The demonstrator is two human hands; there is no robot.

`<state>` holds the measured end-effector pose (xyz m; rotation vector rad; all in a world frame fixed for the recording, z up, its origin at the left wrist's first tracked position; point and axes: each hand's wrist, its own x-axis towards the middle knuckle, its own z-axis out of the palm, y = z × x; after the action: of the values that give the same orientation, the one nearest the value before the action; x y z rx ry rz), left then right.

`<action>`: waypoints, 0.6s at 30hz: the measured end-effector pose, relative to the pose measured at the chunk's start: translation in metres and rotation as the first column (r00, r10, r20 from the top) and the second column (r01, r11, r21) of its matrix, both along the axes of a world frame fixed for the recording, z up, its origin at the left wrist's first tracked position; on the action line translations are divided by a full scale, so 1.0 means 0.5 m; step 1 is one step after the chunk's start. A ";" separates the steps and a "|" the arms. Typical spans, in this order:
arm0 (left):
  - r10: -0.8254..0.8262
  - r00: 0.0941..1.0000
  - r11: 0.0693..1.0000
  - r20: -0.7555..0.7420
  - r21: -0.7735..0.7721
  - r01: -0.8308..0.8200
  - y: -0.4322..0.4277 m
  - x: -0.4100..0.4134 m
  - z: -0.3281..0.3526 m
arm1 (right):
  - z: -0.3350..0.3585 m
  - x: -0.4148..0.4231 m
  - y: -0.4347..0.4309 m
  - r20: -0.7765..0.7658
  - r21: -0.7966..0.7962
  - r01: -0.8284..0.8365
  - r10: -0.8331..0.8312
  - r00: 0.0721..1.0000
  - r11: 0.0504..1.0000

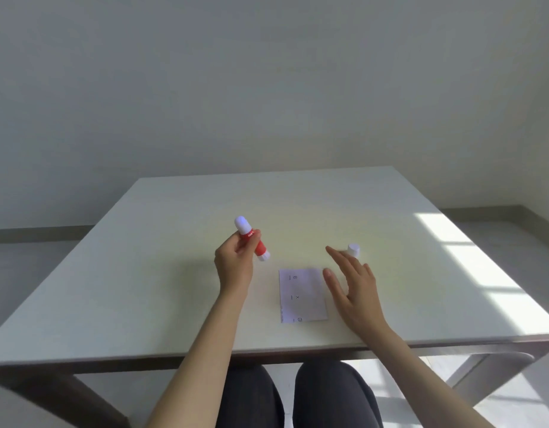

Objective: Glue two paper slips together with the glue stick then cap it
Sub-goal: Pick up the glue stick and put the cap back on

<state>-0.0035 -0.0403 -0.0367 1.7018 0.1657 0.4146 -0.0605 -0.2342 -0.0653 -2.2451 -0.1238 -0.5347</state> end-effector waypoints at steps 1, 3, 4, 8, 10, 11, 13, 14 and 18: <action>-0.069 0.997 0.995 0.021 -0.064 0.070 -0.006 -0.017 0.011 | 0.005 -0.004 0.008 0.022 0.034 -0.004 0.003 1.000 0.999; -0.197 0.979 0.965 0.055 -0.168 0.204 -0.018 -0.044 0.031 | 0.024 -0.009 0.031 -0.044 0.253 -0.033 0.045 0.998 0.967; -0.240 0.969 0.946 0.060 -0.212 0.247 -0.023 -0.053 0.040 | 0.037 -0.008 0.043 -0.131 0.402 -0.046 0.108 0.986 0.914; -0.290 0.953 0.905 0.083 -0.300 0.301 -0.034 -0.075 0.070 | 0.087 -0.004 0.084 -0.334 0.890 0.037 0.593 0.733 0.455; -0.302 0.949 0.909 0.093 -0.272 0.316 -0.036 -0.082 0.078 | 0.104 -0.007 0.092 -0.274 0.960 0.141 0.718 0.639 0.241; -0.307 0.946 0.908 0.103 -0.266 0.324 -0.035 -0.085 0.081 | 0.108 -0.009 0.094 -0.241 0.970 0.175 0.739 0.629 0.168; -0.310 0.942 0.900 0.130 -0.280 0.335 -0.032 -0.088 0.086 | 0.114 -0.012 0.097 -0.179 0.983 0.157 0.737 0.652 0.100; -0.305 0.941 0.895 0.145 -0.295 0.335 -0.031 -0.089 0.089 | 0.116 -0.013 0.098 -0.145 0.989 0.088 0.708 0.692 0.116; -0.282 0.945 0.885 0.167 -0.335 0.324 -0.040 -0.095 0.098 | 0.092 -0.026 0.117 0.128 0.402 -0.186 0.146 0.981 0.897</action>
<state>-0.0512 -0.0606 0.0121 1.3100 -0.1066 0.2276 -0.0734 -0.1755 -0.0193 -1.7777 -0.2273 -0.5204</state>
